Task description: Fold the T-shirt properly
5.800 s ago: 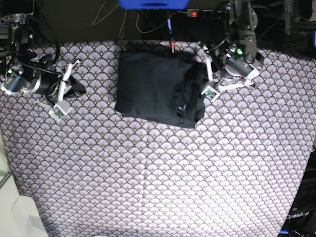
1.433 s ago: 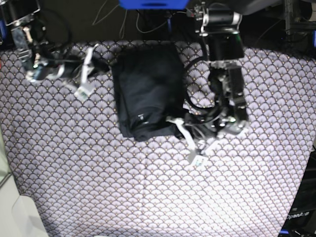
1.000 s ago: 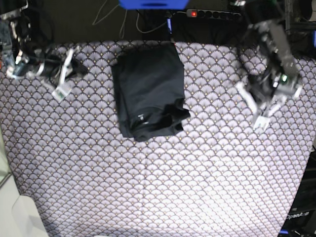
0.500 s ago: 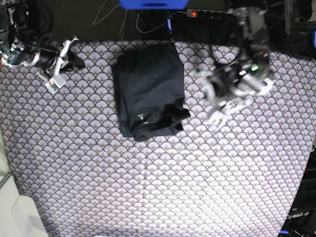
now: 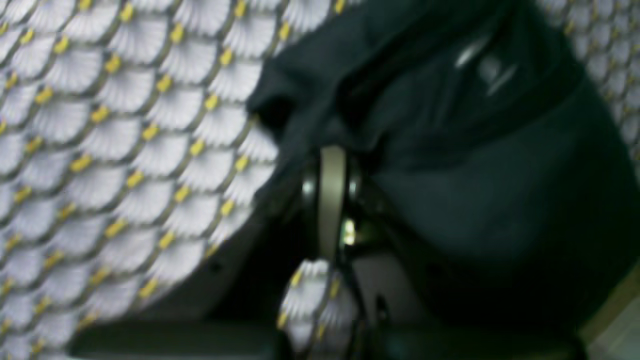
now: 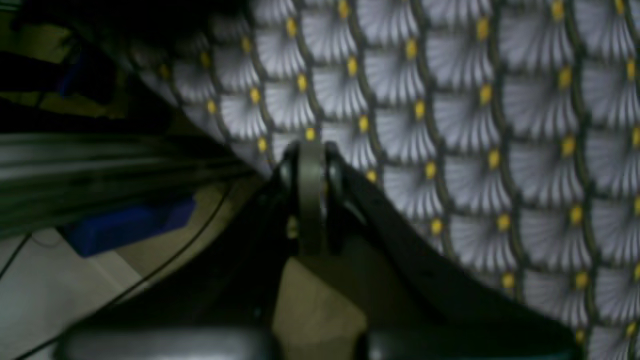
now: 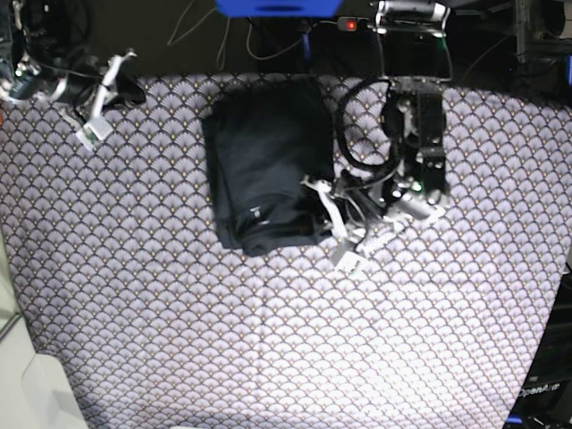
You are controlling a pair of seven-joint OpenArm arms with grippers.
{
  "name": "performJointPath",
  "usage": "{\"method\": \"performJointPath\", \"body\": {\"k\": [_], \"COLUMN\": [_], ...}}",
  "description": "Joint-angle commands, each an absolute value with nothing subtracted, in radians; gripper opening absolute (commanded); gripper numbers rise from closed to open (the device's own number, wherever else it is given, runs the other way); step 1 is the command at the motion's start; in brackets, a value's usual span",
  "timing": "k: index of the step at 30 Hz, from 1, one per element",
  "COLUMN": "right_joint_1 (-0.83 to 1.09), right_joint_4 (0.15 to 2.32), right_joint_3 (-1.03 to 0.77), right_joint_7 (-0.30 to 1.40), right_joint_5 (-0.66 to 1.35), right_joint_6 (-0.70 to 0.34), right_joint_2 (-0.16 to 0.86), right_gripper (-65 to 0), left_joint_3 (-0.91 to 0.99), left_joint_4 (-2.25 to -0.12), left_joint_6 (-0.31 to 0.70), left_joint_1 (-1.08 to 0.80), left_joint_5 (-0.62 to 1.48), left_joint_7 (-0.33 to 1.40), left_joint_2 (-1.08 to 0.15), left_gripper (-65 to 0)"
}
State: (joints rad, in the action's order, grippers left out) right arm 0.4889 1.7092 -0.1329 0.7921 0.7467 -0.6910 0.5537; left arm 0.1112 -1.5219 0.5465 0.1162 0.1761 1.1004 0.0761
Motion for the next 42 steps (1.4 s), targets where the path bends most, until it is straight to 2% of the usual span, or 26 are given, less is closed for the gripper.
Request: {"method": "performJointPath", "body": {"k": [1, 6, 10, 14, 21, 25, 32, 42], "right_joint_1": [0.483, 0.518, 0.544, 0.570, 0.579, 0.608, 0.696, 0.842], "right_joint_4": [1.722, 1.725, 1.724, 1.728, 1.759, 1.808, 1.891, 1.880], "right_joint_3": [-0.145, -0.160, -0.176, -0.205, -0.243, -0.277, -0.403, -0.433], "right_joint_7": [0.773, 0.773, 0.773, 0.771, 0.771, 0.771, 0.771, 0.591], "right_joint_5": [0.766, 0.766, 0.765, 0.700, 0.518, 0.440, 0.326, 0.157], "right_joint_6": [-0.698, -0.698, -0.698, -0.698, -0.698, -0.698, -0.698, -0.698], "right_joint_2": [0.572, 0.572, 0.572, 0.562, 0.464, 0.423, 0.335, 0.229], "right_gripper": [-65.0, -65.0, -65.0, -65.0, -65.0, -65.0, -65.0, -65.0], "left_joint_3": [0.108, 0.087, 0.093, 0.097, 0.214, 0.260, 0.262, 0.262], "left_joint_4": [-1.503, -1.331, -1.310, -1.388, -1.609, -1.751, -1.995, -2.015], "left_joint_6": [0.549, 0.549, 0.549, 0.549, 0.550, 0.553, 0.558, 0.556], "left_joint_1": [0.151, 0.200, 0.225, 0.234, 0.177, 0.108, -0.131, -0.424], "left_joint_5": [0.189, 0.182, 0.191, 0.193, 0.185, 0.191, 0.188, 0.182], "left_joint_7": [1.067, 0.952, 0.895, 0.949, 1.084, 1.201, 1.339, 1.333], "left_joint_2": [0.085, 0.102, 0.102, 0.101, 0.081, 0.021, -0.082, -0.134], "left_gripper": [-65.0, -65.0, -65.0, -65.0, -65.0, -65.0, -65.0, -65.0]}}
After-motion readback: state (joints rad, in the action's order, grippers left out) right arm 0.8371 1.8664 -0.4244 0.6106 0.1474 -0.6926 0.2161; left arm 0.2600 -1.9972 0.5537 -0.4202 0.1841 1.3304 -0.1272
